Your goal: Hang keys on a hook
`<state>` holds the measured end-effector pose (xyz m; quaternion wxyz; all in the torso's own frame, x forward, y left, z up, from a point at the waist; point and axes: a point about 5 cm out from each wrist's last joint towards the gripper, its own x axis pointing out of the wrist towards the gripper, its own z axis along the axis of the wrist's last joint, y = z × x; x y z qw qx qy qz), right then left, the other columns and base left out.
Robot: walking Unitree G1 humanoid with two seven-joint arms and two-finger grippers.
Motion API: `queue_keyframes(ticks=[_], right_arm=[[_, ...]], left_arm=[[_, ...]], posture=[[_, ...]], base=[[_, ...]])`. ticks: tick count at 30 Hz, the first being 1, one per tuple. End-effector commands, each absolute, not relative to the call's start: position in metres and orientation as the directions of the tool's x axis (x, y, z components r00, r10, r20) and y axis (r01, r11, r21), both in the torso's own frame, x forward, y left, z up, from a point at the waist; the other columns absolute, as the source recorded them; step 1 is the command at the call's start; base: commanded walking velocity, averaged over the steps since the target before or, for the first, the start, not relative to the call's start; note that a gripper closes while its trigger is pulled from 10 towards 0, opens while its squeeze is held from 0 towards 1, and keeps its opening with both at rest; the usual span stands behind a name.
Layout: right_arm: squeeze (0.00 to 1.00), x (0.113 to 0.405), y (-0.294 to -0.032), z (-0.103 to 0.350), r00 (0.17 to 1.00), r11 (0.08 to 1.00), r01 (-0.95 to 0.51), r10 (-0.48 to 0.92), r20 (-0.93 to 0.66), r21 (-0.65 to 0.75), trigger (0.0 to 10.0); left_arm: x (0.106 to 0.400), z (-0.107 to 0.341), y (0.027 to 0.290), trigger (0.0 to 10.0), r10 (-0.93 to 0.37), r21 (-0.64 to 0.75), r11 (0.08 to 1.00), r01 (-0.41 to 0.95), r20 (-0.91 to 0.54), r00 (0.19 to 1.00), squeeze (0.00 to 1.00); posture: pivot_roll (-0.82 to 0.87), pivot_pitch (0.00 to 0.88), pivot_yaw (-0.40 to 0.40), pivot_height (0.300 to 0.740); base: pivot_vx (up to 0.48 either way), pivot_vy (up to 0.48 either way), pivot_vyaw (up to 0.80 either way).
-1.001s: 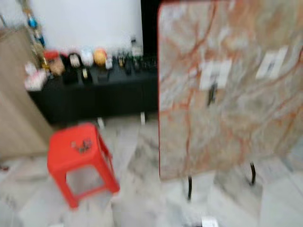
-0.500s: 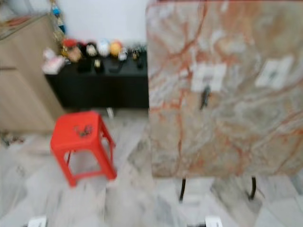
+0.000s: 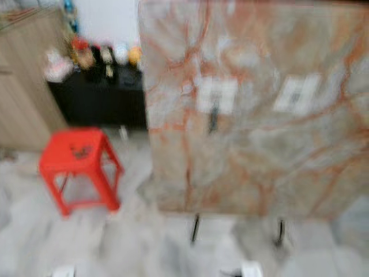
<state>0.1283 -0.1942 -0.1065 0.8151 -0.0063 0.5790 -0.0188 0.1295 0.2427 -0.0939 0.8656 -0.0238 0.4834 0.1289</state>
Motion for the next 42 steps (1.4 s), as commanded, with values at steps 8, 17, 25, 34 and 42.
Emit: queue_keyframes(ticks=[8,17,25,34,42], right_arm=[[0.0,0.1266,-0.2012,-0.1061,0.326,0.998,0.034,-0.057,-0.944,-0.048,10.0],[0.0,0.1267,-0.2004,-0.1062,0.329,0.998,0.04,-0.054,-0.943,-0.043,10.0],[0.0,0.1282,-0.2013,-0.1055,0.333,0.998,0.037,-0.054,-0.941,-0.044,10.0],[0.0,0.1291,-0.2019,-0.1051,0.333,0.999,0.03,-0.053,-0.941,-0.045,10.0],[0.0,0.129,-0.2021,-0.1052,0.333,0.999,0.03,-0.052,-0.941,-0.045,10.0]], left_arm=[[0.127,-0.0934,0.2467,10.0,0.199,0.099,0.97,-0.22,-0.843,0.5,0.0],[0.1264,-0.0937,0.2465,10.0,0.197,0.101,0.972,-0.212,-0.844,0.499,0.0],[0.127,-0.0935,0.246,10.0,0.201,0.098,0.97,-0.224,-0.84,0.504,0.0],[0.1257,-0.0943,0.245,10.0,0.203,0.097,0.968,-0.231,-0.843,0.499,0.0],[0.1258,-0.0943,0.2448,10.0,0.201,0.096,0.969,-0.227,-0.843,0.5,0.0]], posture=[[-0.02,0.0,-0.007,0.74],[-0.02,0.0,-0.009,0.74],[-0.01,0.0,-0.022,0.74],[-0.02,0.0,-0.022,0.74],[-0.02,0.0,-0.024,0.74]], base=[[0.0,-0.432,0.0],[0.0,-0.435,0.0],[0.0,-0.435,0.0],[0.0,-0.435,0.0],[0.0,-0.436,0.0]])
